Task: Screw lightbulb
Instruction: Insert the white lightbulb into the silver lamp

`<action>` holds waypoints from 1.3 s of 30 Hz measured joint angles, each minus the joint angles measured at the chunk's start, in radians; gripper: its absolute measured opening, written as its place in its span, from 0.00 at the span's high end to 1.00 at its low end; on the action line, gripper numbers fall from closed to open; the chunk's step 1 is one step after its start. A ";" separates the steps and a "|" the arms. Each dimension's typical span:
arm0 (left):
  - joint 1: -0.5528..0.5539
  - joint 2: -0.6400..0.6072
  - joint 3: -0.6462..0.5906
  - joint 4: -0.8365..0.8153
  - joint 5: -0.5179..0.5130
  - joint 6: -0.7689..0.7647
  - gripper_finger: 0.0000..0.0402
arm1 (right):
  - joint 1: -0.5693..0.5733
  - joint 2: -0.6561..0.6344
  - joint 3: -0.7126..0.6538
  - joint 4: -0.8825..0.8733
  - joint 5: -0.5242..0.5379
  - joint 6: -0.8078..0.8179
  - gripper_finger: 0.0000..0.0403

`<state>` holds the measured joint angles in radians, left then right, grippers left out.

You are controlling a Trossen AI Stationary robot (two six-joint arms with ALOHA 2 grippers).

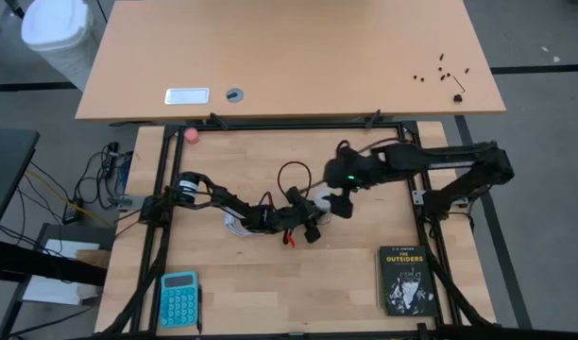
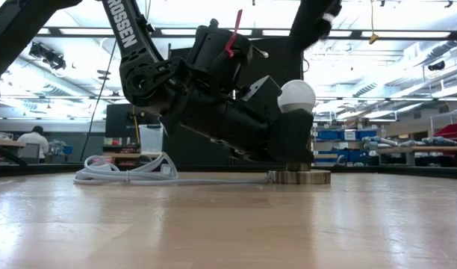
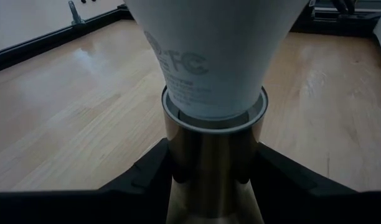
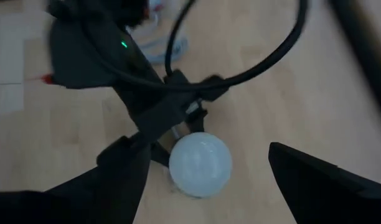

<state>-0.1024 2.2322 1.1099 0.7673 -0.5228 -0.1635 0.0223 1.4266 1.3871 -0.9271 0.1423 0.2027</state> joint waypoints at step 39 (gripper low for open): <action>0.002 0.000 -0.001 0.000 0.000 0.001 0.54 | 0.098 -0.157 -0.928 1.200 0.198 0.067 0.22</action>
<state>-0.1001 2.2322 1.1088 0.7672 -0.5224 -0.1622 0.1201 1.2695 0.4591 0.2732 0.3405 0.2693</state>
